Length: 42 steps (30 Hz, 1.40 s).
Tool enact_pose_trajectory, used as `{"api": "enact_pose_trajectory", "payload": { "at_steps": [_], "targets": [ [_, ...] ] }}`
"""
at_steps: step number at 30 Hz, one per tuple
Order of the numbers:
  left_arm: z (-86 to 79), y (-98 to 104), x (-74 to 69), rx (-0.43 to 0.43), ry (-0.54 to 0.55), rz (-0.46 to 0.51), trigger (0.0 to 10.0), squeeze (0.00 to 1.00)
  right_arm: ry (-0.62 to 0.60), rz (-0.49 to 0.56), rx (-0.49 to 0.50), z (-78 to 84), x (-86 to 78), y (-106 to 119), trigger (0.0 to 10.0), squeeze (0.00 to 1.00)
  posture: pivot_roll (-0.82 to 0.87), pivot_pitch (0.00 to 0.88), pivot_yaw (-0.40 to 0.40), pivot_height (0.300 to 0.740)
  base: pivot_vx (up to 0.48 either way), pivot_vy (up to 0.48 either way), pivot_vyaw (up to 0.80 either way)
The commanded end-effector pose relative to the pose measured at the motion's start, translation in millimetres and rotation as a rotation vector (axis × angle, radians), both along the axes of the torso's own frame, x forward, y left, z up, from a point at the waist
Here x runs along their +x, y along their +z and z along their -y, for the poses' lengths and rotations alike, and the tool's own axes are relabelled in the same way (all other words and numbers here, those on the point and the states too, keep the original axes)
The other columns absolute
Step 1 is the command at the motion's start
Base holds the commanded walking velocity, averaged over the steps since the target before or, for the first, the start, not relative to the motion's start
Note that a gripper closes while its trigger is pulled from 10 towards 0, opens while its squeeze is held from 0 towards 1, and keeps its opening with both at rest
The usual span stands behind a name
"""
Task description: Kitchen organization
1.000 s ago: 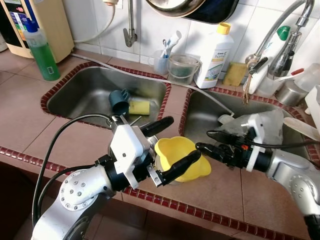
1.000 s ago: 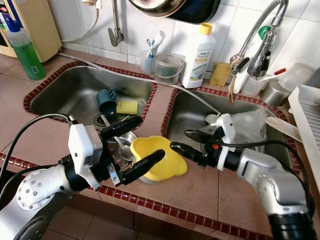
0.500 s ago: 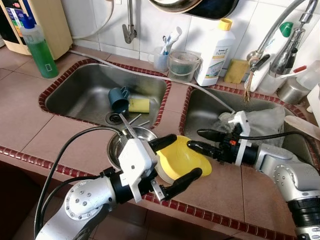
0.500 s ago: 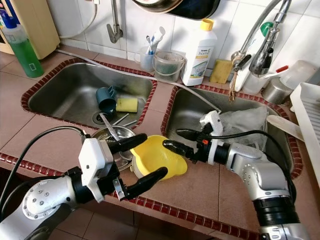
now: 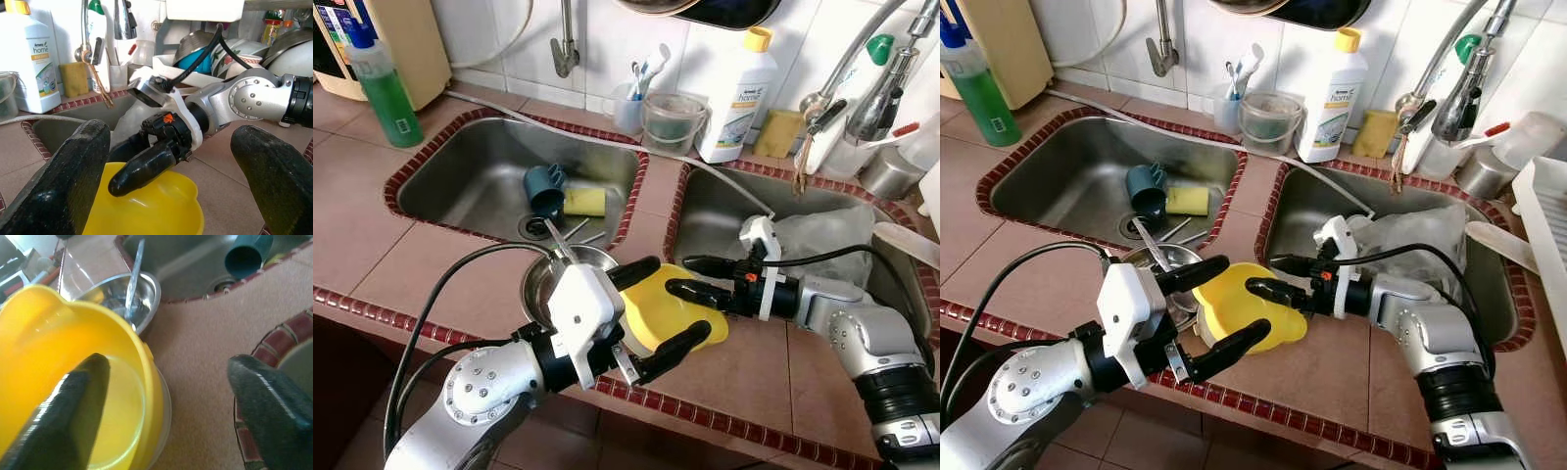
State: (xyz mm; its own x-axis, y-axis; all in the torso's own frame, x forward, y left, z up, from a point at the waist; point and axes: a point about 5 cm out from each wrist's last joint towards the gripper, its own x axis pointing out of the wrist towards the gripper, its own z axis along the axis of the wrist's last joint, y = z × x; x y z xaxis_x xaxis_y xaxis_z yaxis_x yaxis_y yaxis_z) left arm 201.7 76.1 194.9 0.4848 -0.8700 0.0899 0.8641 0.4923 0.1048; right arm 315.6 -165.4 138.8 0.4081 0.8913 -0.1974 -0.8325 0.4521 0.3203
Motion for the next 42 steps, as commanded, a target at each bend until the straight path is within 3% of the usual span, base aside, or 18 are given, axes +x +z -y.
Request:
{"api": "enact_pose_trajectory", "payload": {
  "at_steps": [1, 21, 42],
  "targets": [
    [1.9, 4, -1.9, -0.004, 0.000, 0.015, 10.0, 0.00, 0.030, -0.008, -0.009, -1.0, 0.6, 0, 0.0, 0.00, 0.04, 0.134, -0.106, 0.740, 0.000, 0.000, 0.00],
    [2.5, 7, -1.6, -0.022, 0.022, 0.013, 10.0, 0.00, 0.048, -0.005, -0.020, -0.9, 5.4, -1, 0.0, 0.00, 0.05, 0.121, -0.120, 0.740, 0.000, 0.000, 0.00],
    [0.3, 0, -4.2, 0.013, -0.005, 0.005, 10.0, 0.00, 0.030, 0.011, 0.036, -0.5, 11.6, 6, 0.0, 0.00, 0.05, 0.112, -0.118, 0.740, 0.000, 0.000, 0.00]
  ]
}}
